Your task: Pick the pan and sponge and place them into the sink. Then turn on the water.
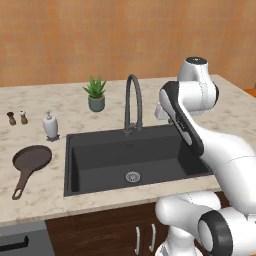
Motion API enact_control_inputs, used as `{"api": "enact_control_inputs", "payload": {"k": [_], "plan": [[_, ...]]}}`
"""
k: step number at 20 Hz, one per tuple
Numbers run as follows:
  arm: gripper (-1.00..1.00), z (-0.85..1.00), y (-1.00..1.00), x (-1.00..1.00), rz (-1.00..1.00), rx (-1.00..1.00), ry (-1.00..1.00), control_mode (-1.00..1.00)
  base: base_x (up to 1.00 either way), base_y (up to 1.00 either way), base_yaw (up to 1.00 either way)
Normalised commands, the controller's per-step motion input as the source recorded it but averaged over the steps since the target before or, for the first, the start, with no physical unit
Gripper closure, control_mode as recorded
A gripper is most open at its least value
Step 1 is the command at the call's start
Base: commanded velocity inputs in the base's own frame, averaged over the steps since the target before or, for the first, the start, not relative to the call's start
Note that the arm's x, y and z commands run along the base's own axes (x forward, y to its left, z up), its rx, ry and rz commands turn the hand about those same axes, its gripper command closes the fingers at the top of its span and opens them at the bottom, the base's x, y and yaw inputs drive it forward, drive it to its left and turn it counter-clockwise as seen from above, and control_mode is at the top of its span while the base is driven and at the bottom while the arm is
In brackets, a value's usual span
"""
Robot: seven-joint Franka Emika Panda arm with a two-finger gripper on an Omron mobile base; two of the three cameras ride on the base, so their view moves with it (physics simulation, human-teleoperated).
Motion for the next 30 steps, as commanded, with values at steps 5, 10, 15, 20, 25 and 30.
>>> {"api": "enact_control_inputs", "payload": {"k": [5, 10, 15, 20, 25, 30], "plan": [[-1.00, -0.12, 0.06, -0.24, 0.00, 0.05, 0.05, -1.00, 0.00, 0.00, 0.00], [-1.00, -0.10, 0.43, -0.72, 0.03, 0.02, 0.00, -1.00, 0.00, 0.00, 0.00], [-1.00, -0.12, 0.83, -0.48, 0.06, 0.00, -0.02, -1.00, 0.00, 0.00, 0.00], [-1.00, -0.14, 1.00, 0.00, 0.03, 0.00, 0.00, -1.00, 0.00, 0.00, 0.00], [-1.00, -0.20, 1.00, 0.04, 0.02, 0.00, 0.00, -1.00, 0.00, 0.00, 0.00], [-1.00, -0.20, 1.00, 0.05, 0.01, 0.00, 0.00, -1.00, 0.00, 0.00, 0.00]]}}
